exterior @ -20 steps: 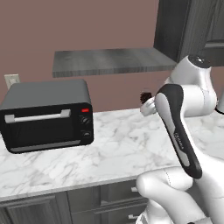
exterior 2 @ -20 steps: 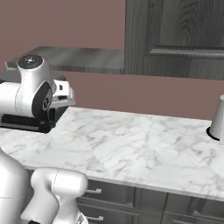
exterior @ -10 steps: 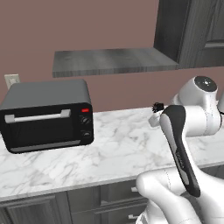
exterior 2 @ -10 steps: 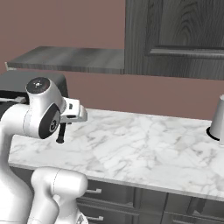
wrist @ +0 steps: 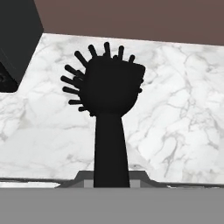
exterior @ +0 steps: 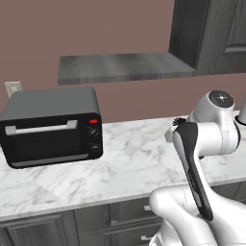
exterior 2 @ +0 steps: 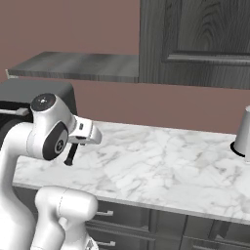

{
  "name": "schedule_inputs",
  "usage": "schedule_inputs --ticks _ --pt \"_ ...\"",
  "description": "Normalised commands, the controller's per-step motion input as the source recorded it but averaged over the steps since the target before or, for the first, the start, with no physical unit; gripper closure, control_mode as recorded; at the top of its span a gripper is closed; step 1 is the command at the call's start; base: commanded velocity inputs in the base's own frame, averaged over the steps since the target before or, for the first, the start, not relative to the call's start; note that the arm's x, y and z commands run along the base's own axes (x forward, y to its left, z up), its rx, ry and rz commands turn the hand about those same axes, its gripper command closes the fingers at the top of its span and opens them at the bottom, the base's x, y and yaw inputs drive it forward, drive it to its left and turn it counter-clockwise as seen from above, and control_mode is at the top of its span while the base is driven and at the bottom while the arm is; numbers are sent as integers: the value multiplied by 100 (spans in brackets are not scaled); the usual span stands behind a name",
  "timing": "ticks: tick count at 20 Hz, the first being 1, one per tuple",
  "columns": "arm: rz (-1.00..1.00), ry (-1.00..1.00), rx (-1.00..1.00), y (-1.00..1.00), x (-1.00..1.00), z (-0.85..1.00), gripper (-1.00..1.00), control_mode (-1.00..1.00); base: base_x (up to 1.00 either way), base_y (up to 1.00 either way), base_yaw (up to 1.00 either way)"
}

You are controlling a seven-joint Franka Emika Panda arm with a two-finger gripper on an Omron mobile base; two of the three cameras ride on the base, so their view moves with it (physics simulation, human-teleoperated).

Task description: Open the cabinet. Pick the dish brush and place it next to the sink. Then close the cabinet.

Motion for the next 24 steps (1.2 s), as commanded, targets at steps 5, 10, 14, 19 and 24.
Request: schedule_inputs --ticks 5,10,14,19,24 --pt "0 0 0 0 0 0 100 -100 0 0 0" --pt "0 0 0 0 0 0 100 -100 0 0 0" --pt "0 0 0 0 0 0 100 -100 0 0 0" --pt "0 0 0 0 0 0 100 -100 0 0 0" --pt "0 0 0 0 0 0 100 -100 0 0 0"
